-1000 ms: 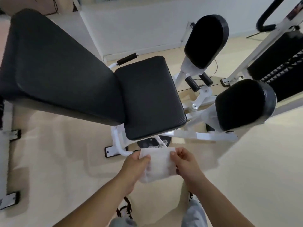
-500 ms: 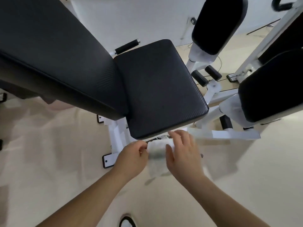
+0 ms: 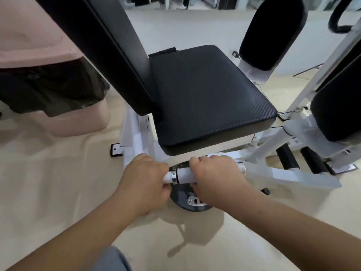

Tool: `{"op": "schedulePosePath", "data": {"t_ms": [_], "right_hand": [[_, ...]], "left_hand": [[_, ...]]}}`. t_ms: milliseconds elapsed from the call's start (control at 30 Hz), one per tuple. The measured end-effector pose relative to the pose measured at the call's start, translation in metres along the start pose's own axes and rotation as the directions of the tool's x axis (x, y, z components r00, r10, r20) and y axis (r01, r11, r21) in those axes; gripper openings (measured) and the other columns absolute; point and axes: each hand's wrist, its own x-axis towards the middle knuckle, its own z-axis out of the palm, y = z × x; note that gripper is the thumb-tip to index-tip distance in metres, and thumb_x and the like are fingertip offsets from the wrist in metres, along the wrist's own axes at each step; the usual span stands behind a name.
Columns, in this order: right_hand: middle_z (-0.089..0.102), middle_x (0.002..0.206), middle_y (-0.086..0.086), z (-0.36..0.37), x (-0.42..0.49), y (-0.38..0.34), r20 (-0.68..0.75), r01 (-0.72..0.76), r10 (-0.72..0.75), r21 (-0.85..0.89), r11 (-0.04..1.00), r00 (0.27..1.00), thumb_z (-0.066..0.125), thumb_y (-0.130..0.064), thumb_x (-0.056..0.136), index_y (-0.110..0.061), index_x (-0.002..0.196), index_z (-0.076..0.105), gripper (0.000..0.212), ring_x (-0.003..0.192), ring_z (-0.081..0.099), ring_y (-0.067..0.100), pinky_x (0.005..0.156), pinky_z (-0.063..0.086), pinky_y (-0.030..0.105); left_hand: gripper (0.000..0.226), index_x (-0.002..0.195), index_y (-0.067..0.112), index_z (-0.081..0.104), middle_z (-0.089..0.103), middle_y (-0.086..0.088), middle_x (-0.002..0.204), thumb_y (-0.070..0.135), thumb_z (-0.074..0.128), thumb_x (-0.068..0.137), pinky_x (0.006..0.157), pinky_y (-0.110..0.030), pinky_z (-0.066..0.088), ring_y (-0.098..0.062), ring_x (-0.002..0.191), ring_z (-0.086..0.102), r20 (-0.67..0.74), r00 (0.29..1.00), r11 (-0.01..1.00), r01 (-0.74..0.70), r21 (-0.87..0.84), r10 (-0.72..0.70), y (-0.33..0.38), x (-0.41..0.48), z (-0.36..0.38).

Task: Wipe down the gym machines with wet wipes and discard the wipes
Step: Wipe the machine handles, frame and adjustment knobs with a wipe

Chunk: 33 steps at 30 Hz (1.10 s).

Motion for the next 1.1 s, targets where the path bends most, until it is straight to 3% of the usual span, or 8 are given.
{"op": "schedulePosePath", "data": {"t_ms": [300,467,567,667,733,833,967,1100], "right_hand": [[0.069,0.095,0.001,-0.025,0.043,-0.005,0.568,-0.133,-0.039,0.258,0.957,0.822,0.077,-0.047,0.081,-0.021,0.101,0.067,0.035,0.085,0.069,0.020,0.074,0.053,0.032],[0.059,0.075,-0.001,0.012,0.007,-0.014,-0.131,-0.070,0.077,0.051,0.996,0.988,0.074,-0.031,0.080,-0.022,0.085,0.054,0.022,0.062,0.051,0.020,0.061,0.036,0.033],[0.049,0.066,0.004,0.051,-0.005,-0.024,-0.558,-0.100,0.060,-0.042,0.994,0.828,0.073,-0.012,0.069,-0.017,0.077,0.053,0.023,0.060,0.034,0.024,0.059,0.031,0.036],[0.046,0.066,0.004,0.069,0.001,-0.023,-0.670,-0.114,0.022,-0.093,0.989,0.742,0.064,-0.007,0.071,-0.017,0.075,0.052,0.016,0.059,0.037,0.025,0.059,0.032,0.037],[0.047,0.060,0.001,0.054,0.008,-0.022,-0.560,-0.093,0.015,-0.112,0.989,0.829,0.077,-0.016,0.066,-0.019,0.071,0.051,0.026,0.054,0.038,0.022,0.056,0.032,0.033],[0.061,0.074,-0.002,0.009,0.024,-0.018,0.022,-0.010,0.010,0.006,1.000,1.000,0.071,-0.030,0.081,-0.021,0.085,0.059,0.016,0.064,0.059,0.020,0.064,0.052,0.033],[0.075,0.104,0.008,-0.023,0.053,-0.010,0.636,-0.148,-0.045,0.248,0.957,0.770,0.077,-0.035,0.086,-0.015,0.109,0.070,0.031,0.091,0.073,0.026,0.084,0.058,0.036],[0.077,0.106,0.009,-0.027,0.062,-0.010,0.776,-0.305,-0.082,0.341,0.889,0.626,0.081,-0.037,0.084,-0.011,0.105,0.076,0.034,0.101,0.074,0.029,0.097,0.057,0.040]], "left_hand": [[0.060,0.055,0.032,0.026,0.017,0.013,0.049,0.016,0.081,0.040,0.059,-0.025,0.031,-0.016,0.049,0.027,-0.171,0.979,0.994,0.105,-0.021,-0.107,0.015,0.005,0.020],[0.048,0.058,0.033,0.037,0.026,0.015,0.053,0.025,0.084,0.058,0.059,-0.026,0.029,-0.018,0.062,0.046,-0.183,0.968,0.985,0.173,0.007,-0.169,0.019,0.001,0.021],[0.028,0.066,0.032,0.045,0.034,0.013,0.059,0.032,0.071,0.078,0.065,-0.028,0.031,-0.017,0.077,0.048,-0.192,0.962,0.980,0.200,0.009,-0.195,0.019,0.000,0.022],[0.041,0.059,0.032,0.040,0.027,0.014,0.054,0.028,0.080,0.066,0.061,-0.028,0.029,-0.018,0.066,0.046,-0.203,0.956,0.976,0.218,-0.002,-0.214,0.021,0.000,0.021],[0.045,0.058,0.033,0.036,0.021,0.016,0.054,0.027,0.080,0.065,0.062,-0.029,0.028,-0.018,0.067,0.041,-0.178,0.959,0.975,0.219,-0.025,-0.220,0.018,0.001,0.024],[0.063,0.057,0.035,0.020,0.011,0.017,0.054,0.022,0.082,0.051,0.059,-0.028,0.027,-0.017,0.060,0.034,-0.164,0.973,0.987,0.157,-0.036,-0.161,0.015,0.001,0.023],[0.054,0.058,0.031,0.028,0.010,0.015,0.054,0.024,0.081,0.050,0.056,-0.027,0.024,-0.018,0.060,0.033,-0.150,0.981,0.992,0.123,-0.011,-0.123,0.010,0.001,0.026],[0.060,0.057,0.031,0.016,0.012,0.012,0.051,0.028,0.076,0.056,0.060,-0.028,0.026,-0.018,0.057,0.029,-0.165,0.982,0.993,0.101,0.055,-0.090,0.006,0.002,0.028]]}}
